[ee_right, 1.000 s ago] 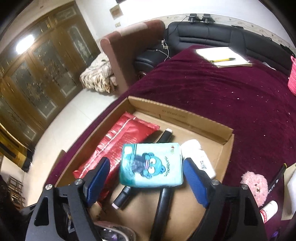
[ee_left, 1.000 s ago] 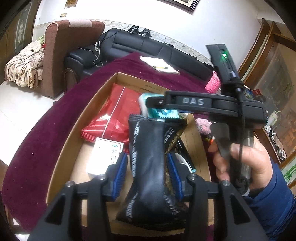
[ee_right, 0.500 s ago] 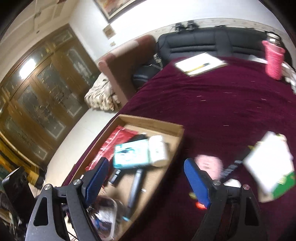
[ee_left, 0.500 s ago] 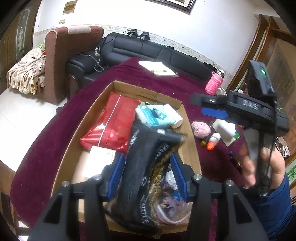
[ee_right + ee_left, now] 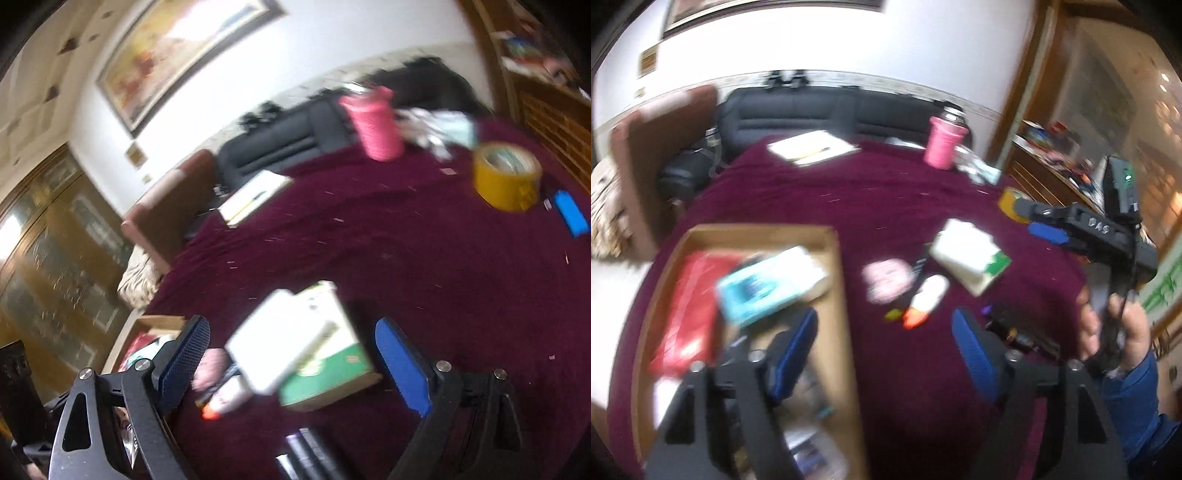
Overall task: Organize objects
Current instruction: 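Grasp the white foam pad with the left tool while the right tool grasps the green-and-white medicine box, then carry the foam pad toward the tray with the left tool while the right tool carries the medicine box, then lower the foam pad over the tray with the left tool while the right tool lowers the medicine box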
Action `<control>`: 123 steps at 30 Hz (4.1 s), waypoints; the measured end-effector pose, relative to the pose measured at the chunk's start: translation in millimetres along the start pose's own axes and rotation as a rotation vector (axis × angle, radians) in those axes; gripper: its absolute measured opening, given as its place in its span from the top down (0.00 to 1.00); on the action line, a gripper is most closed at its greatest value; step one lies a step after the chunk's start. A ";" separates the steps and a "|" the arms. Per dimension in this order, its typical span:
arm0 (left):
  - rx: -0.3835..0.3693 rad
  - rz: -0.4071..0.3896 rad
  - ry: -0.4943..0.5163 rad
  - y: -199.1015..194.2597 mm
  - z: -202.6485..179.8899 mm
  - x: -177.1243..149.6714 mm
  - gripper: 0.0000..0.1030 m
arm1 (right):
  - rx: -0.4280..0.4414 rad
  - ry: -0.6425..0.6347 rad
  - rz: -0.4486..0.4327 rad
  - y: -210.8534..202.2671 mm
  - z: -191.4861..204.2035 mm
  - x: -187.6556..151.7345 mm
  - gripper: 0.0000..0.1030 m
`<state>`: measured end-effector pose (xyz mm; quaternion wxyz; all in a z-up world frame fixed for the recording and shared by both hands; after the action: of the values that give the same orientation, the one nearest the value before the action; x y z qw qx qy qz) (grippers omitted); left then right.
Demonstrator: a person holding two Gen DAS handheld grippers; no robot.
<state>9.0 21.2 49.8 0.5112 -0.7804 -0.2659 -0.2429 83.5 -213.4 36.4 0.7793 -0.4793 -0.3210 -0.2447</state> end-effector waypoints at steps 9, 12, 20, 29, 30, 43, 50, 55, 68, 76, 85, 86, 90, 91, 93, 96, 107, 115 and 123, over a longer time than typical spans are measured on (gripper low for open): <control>0.033 0.102 0.049 107.6 -71.1 27.1 0.20 | 0.011 0.135 -0.058 -16.4 -38.3 2.1 0.08; 0.036 0.098 0.099 121.5 -89.8 35.2 0.19 | 0.027 0.164 -0.055 -16.3 -43.1 0.7 0.08; 0.100 0.136 0.253 159.8 -116.1 34.1 0.16 | 0.023 0.164 -0.051 -13.4 -43.5 -0.3 0.08; 0.054 0.153 0.130 171.8 -97.1 28.8 0.30 | -0.019 0.113 0.010 2.6 -42.2 -6.1 0.08; 0.054 0.143 0.106 167.5 -91.6 29.3 0.30 | -0.022 0.088 0.037 8.2 -38.5 -7.6 0.08; 0.052 -0.051 0.011 82.2 -57.9 0.1 0.30 | -0.175 -0.259 0.218 62.1 7.4 -32.4 0.05; 0.057 -0.106 0.054 90.6 -59.1 -6.1 0.30 | -0.199 -0.281 0.267 75.0 9.5 -38.3 0.10; 0.037 -0.129 0.049 90.3 -54.9 -4.6 0.30 | -0.217 -0.313 0.277 74.1 14.5 -40.7 0.23; 0.075 -0.198 0.064 85.0 -48.8 -0.7 0.30 | -0.155 -0.223 0.149 40.6 13.7 -27.0 0.24; 0.094 -0.218 0.097 82.5 -54.4 -2.3 0.30 | -0.156 -0.220 0.138 38.4 15.1 -25.7 0.24; 0.126 -0.247 0.128 79.4 -58.0 -3.7 0.30 | -0.167 -0.199 0.065 19.2 21.5 -16.6 0.24; 0.132 -0.252 0.133 78.9 -58.7 -3.9 0.30 | -0.165 -0.197 0.053 15.2 23.5 -14.6 0.24; 0.140 -0.258 0.127 74.9 -59.0 -3.7 0.30 | -0.149 -0.193 -0.018 -10.4 41.1 -11.8 0.24; 0.137 -0.261 0.122 71.2 -59.4 -3.7 0.30 | -0.141 -0.188 -0.030 -15.4 44.1 -12.2 0.24; 0.129 -0.263 0.120 64.6 -61.2 -4.7 0.30 | -0.114 -0.175 -0.049 -24.1 49.8 -13.3 0.24; 0.088 -0.238 0.101 51.5 -62.5 -6.5 0.30 | -0.088 -0.166 -0.064 -31.9 58.7 -13.7 0.24; 0.104 -0.279 -0.022 -16.0 -2.0 5.8 0.30 | 0.027 -0.259 -0.044 -10.4 140.7 -14.6 0.24; 0.199 -0.252 -0.193 -39.1 102.9 24.7 0.29 | 0.072 -0.337 0.006 41.0 208.6 -24.6 0.24; 0.247 -0.193 -0.330 -26.0 169.2 26.1 0.29 | 0.045 -0.402 0.081 89.2 249.5 -50.9 0.24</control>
<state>29.2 191.2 23.3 0.5267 -0.7120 -0.4473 -0.1252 44.4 53.5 29.9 0.7194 -0.5133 -0.4559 -0.1053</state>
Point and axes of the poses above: each gripper's, at about its wrist camera, not at the fingertips, and y roughly the way its jaws point, z to its left, x to its top, the point moved 4 cm from there along y, roughly the way its jaws point, and after that the axes turned 13 degrees about -y, right-handed, at the moved point
